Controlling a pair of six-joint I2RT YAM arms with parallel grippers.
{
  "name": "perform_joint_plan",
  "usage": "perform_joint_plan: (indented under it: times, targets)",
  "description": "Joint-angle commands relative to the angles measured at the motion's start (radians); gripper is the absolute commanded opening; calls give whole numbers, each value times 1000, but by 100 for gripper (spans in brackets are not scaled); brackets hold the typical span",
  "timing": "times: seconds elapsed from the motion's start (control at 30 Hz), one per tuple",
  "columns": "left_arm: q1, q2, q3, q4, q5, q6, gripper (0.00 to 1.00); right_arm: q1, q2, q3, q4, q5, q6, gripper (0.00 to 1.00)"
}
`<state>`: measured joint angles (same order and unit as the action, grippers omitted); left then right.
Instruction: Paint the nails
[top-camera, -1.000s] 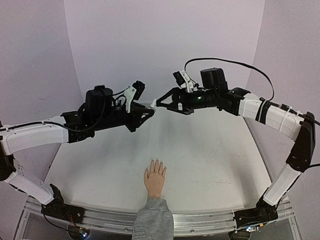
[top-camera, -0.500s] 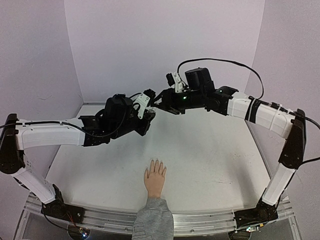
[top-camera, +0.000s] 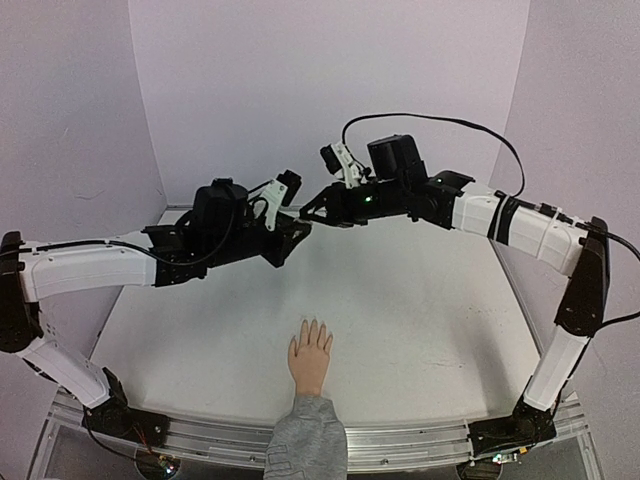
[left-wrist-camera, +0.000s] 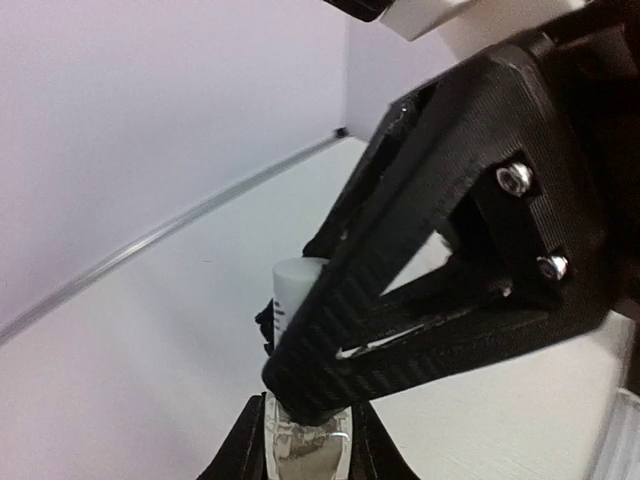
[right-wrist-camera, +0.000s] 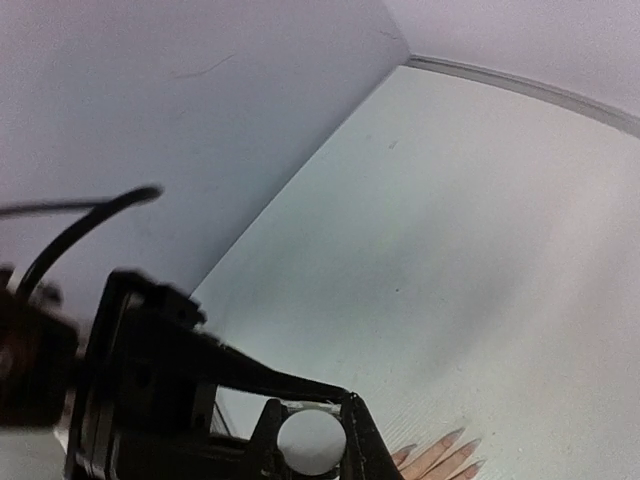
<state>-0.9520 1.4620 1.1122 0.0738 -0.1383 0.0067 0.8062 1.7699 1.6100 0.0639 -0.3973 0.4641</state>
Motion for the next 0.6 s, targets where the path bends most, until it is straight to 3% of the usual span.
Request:
perform_joint_plan:
  times: [0.0, 0.13, 0.27, 0.33, 0.4, 0.43, 0.5, 0.57]
  targets:
    - [109, -104, 16, 136, 751, -201, 0, 17, -81, 40, -20, -604, -386, 0]
    - [141, -94, 70, 147, 1111, -267, 0, 14, -92, 78, -128, -745, -483, 0]
    - [142, -131, 52, 147, 1110, -247, 0, 10, -106, 71, -157, -759, -494, 3]
    - [142, -165, 16, 148, 1035, -197, 0, 10, -125, 54, -159, -693, -484, 32]
    - [142, -192, -18, 147, 942, -150, 0, 9, -151, 37, -164, -568, -472, 53]
    - [142, -202, -33, 147, 900, -124, 0, 9, -166, 30, -166, -502, -440, 71]
    - [141, -207, -44, 147, 791, -91, 0, 7, -202, 7, -164, -362, -394, 95]
    - [141, -210, -54, 152, 677, -69, 0, 8, -229, -9, -164, -217, -336, 98]
